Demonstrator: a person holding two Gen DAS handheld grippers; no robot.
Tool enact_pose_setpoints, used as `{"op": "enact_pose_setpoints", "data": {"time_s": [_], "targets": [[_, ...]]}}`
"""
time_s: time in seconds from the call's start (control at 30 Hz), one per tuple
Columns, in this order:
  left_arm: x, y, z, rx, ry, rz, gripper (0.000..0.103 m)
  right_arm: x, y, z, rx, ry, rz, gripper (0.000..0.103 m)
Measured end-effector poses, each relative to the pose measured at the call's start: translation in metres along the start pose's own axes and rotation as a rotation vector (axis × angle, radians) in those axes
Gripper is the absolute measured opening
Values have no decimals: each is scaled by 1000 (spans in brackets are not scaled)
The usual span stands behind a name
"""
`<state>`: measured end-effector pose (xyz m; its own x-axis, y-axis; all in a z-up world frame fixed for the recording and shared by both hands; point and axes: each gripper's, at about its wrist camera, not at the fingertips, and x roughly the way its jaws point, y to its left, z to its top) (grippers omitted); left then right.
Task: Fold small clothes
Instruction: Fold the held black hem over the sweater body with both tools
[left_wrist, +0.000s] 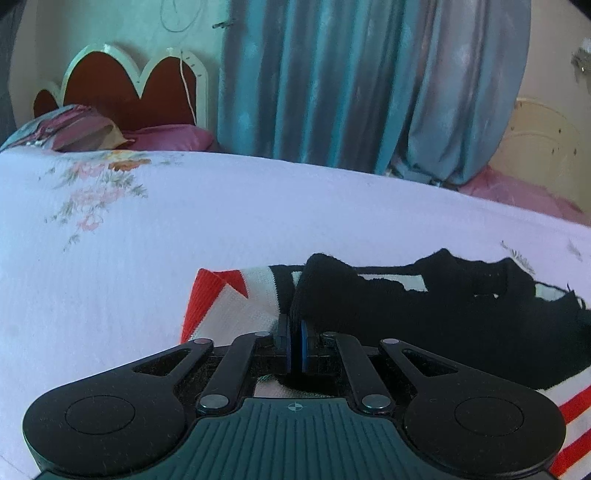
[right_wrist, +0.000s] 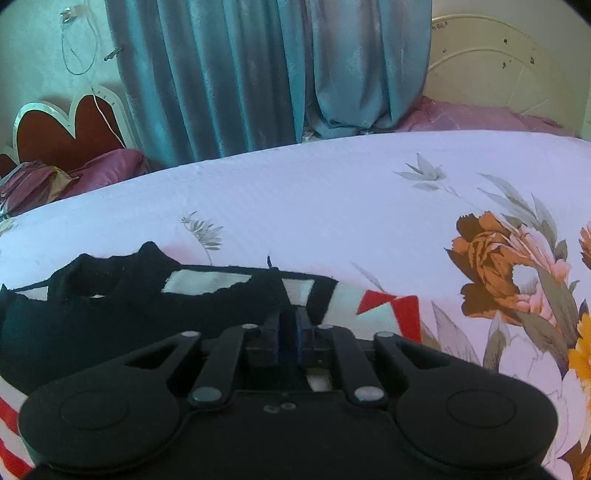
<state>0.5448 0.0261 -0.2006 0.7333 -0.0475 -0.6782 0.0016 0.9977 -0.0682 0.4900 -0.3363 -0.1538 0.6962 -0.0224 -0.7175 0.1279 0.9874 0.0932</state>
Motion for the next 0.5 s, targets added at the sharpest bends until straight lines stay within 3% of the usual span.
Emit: {"op": "enact_pose_setpoints", "data": {"time_s": [0.1, 0.17, 0.2, 0.23, 0.37, 0.5], "targets": [[-9, -1, 0, 22, -2, -1, 6, -13, 3, 2, -3, -14, 6, 21], [-15, 1, 0, 11, 2, 12, 24, -23, 6, 4, -11, -37, 4, 27], [-18, 4, 0, 2, 1, 24, 45, -29, 8, 5, -10, -49, 10, 29], [-24, 6, 0, -9, -15, 34, 55, -34, 10, 6, -11, -57, 18, 30], [-50, 0, -1, 17, -80, 8, 55, -50, 28, 1, -50, -67, 52, 31], [-64, -25, 1, 63, -86, -69, 55, -54, 54, -6, -90, -54, 95, 30]]}}
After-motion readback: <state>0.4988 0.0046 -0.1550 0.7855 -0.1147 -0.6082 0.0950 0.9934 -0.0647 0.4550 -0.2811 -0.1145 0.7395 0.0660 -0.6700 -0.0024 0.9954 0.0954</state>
